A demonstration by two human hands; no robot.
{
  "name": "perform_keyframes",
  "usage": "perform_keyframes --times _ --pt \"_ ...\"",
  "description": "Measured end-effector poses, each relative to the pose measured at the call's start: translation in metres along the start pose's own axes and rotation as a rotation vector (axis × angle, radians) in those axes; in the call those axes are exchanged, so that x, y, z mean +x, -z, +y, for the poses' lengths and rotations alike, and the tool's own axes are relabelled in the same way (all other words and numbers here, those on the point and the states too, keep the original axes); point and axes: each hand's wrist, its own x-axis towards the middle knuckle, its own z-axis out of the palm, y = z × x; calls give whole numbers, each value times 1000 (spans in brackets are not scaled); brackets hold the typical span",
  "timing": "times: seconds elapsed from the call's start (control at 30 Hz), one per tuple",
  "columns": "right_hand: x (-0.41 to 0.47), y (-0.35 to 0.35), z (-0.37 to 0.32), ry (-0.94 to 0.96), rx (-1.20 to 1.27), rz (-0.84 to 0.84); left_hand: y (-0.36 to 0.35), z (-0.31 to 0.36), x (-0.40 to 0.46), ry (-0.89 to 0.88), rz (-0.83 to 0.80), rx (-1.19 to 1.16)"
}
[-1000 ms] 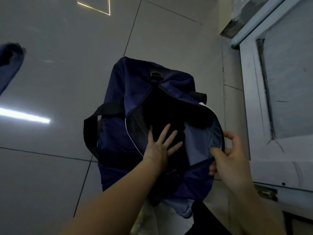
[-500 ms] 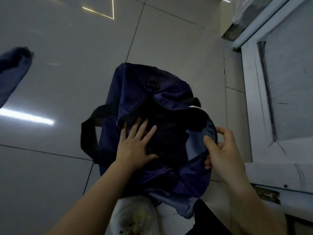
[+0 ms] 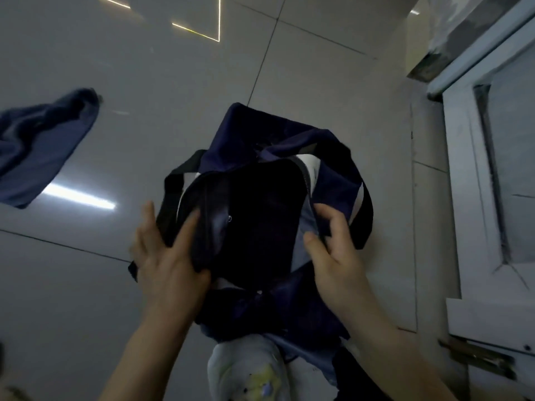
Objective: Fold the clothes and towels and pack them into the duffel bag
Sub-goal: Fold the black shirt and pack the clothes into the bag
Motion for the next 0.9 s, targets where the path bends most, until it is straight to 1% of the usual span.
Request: perform_keyframes --times 0.03,0.1,0.17,0.23,0.27,0.33,0.47,0.57,0.63,0.67,0.73,0.77,0.8,0.83,0.87,0.9 --pt "8 -4 7 -48 33 -20 9 -5 4 46 -26 -55" --pt "23 -11 21 -122 -17 -114 25 -14 12 135 -107 -131" --pt "35 -20 36 -182 -176 -230 40 -19 17 128 -64 -82" --pt "44 -28 44 -228 -299 -279 52 -21 21 89 41 -21" --pt "47 -31 47 -240 -334 -275 56 -23 22 73 71 -4" --pt "52 -35 49 -257 -375 -264 57 -26 23 78 77 10" --pt "55 -39 53 -268 -412 -264 58 -32 22 156 -61 -29" --pt "56 -39 54 -256 -374 -260 63 -24 22 216 -102 -179" --pt "52 -38 53 -224 -359 -217 66 -20 24 252 -105 -261" --pt "47 -38 50 -172 -414 -156 68 -20 24 250 -106 -262" --pt "35 -37 42 31 -603 32 73 -25 22 211 -138 -203" --pt "30 -40 36 190 -672 92 75 -28 19 190 -183 -154" --pt "27 -44 29 384 -712 114 77 -31 15 179 -242 -104" --pt "29 -48 23 571 -734 90 78 -33 11 179 -295 -63" --pt "34 -52 18 725 -768 26 77 -34 7 185 -329 -40" --pt "41 -58 15 810 -807 -105 75 -34 3 192 -339 -30"
